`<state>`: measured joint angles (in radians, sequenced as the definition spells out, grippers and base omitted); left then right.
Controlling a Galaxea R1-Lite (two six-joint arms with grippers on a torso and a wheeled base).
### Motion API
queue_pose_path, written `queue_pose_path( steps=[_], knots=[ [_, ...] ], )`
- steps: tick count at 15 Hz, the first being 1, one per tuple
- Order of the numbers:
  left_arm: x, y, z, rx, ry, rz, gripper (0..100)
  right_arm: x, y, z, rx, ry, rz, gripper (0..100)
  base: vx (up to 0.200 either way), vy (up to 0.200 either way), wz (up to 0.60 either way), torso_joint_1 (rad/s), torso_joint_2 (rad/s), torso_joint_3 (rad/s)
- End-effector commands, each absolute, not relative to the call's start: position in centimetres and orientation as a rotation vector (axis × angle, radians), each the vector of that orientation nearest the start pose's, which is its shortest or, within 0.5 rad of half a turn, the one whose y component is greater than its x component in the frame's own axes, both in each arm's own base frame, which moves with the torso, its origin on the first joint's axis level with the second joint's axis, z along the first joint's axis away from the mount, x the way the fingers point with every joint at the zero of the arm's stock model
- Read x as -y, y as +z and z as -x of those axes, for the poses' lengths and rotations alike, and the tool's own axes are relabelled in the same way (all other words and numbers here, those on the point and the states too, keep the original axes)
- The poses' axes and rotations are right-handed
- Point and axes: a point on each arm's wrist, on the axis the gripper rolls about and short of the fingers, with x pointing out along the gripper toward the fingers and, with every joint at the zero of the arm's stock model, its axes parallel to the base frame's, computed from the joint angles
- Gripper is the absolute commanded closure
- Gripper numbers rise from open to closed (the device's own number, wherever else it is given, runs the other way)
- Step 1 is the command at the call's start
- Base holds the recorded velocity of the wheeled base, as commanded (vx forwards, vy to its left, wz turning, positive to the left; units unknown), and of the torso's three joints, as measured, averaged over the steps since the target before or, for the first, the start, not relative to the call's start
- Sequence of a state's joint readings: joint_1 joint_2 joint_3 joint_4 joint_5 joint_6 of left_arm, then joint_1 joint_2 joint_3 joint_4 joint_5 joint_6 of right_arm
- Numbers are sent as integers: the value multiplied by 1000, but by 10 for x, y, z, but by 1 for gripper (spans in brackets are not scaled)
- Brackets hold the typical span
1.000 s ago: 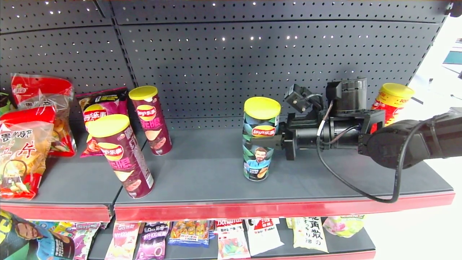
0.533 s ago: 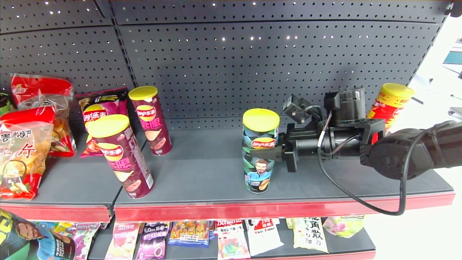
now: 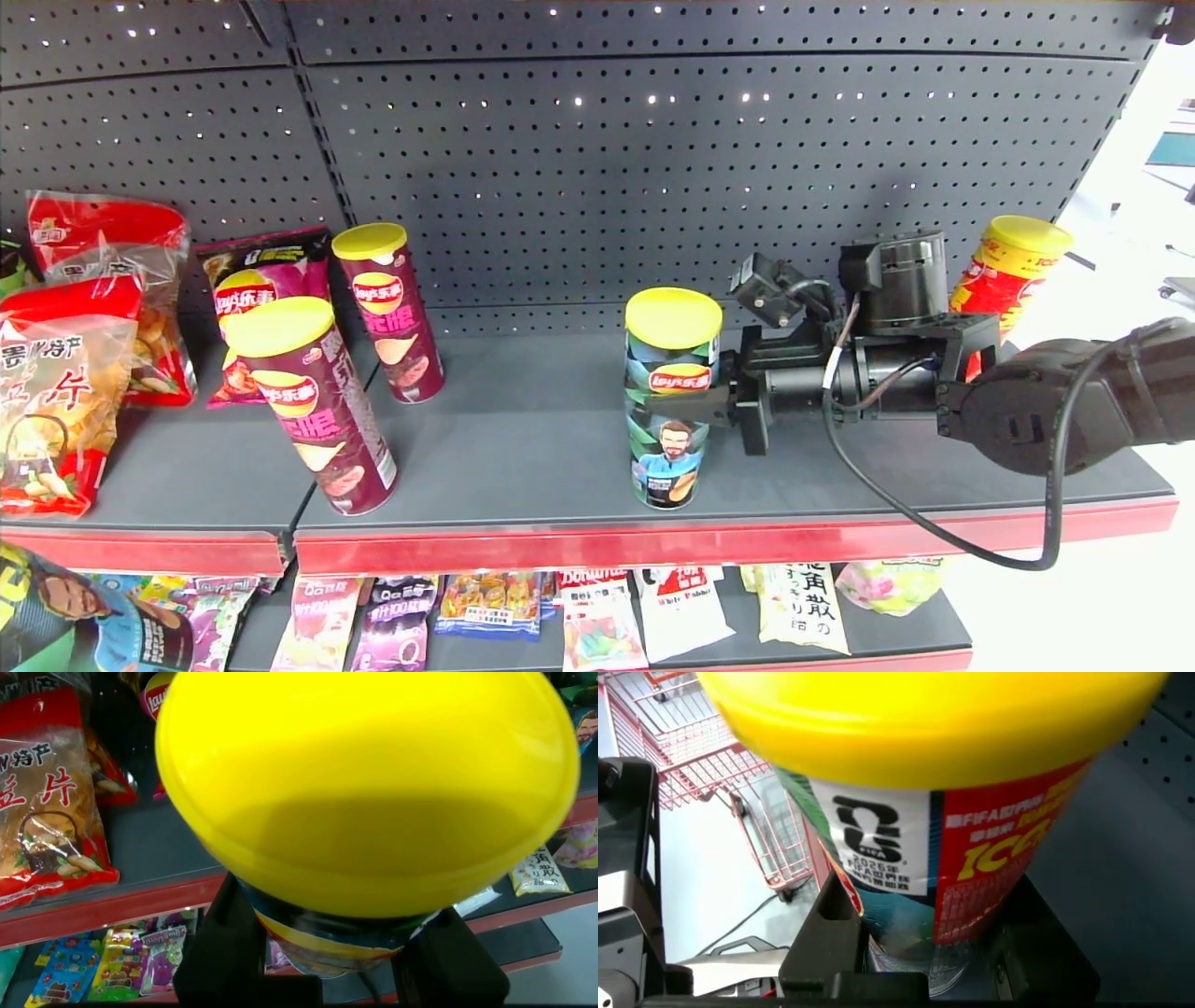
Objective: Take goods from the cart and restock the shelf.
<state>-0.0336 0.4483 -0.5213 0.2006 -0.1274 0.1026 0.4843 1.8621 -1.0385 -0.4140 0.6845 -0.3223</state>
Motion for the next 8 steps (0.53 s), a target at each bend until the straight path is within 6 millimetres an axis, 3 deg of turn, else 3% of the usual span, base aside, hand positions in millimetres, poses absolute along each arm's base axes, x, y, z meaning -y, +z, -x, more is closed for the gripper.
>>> queue_pose_path(
  steps=[1, 8],
  knots=[
    [3, 205, 0, -120, -167, -96, 100, -175, 171, -303, -246, 1194, 240, 100, 0, 0, 0, 0, 0, 0],
    [3, 205, 0, -122, -169, -96, 100, -181, 172, -295, -257, 1205, 229, 100, 0, 0, 0, 0, 0, 0]
  ],
)
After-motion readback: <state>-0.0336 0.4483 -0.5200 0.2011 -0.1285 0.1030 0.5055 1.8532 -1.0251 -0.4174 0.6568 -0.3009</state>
